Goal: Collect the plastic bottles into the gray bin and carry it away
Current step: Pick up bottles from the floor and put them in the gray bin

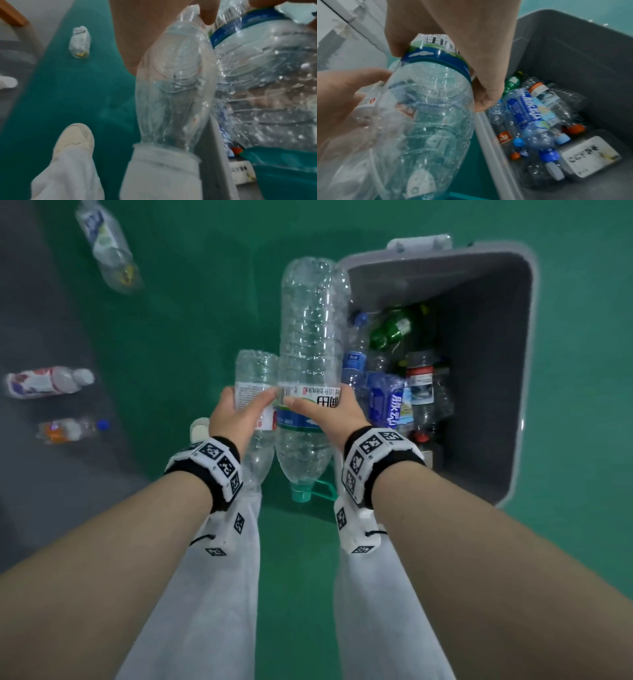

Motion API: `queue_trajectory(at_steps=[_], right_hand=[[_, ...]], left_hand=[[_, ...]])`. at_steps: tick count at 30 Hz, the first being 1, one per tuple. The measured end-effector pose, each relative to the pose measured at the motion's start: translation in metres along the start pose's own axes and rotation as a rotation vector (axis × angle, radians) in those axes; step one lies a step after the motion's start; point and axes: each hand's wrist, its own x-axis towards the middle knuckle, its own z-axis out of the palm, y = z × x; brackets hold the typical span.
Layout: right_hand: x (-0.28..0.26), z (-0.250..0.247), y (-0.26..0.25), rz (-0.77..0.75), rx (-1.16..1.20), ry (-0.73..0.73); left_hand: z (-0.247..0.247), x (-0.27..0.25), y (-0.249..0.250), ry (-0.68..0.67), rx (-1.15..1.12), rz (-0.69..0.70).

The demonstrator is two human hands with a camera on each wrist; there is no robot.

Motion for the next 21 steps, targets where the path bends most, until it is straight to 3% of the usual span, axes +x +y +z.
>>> queue_trajectory(at_steps=[6, 12, 15, 21], right_hand=[[-0.013, -0.077, 0.046, 0.057, 0.067, 0.064], [0.0, -0.153, 0.09, 0.112, 0.076, 0.279], [0.013, -0.182, 0.109, 0.147, 0.045, 0.381], [0.042, -0.209, 0.132, 0.201, -0.118, 0.445]], left_hand=[[0.071, -0.032, 0.006, -0.138, 0.157, 0.037], [0.143, -0.048, 0.014, -0.244, 0.227, 0.078], [0.169, -0.048, 0.014, -0.248, 0.277, 0.071], [0.208, -0.035, 0.008, -0.15, 0.361, 0.038]])
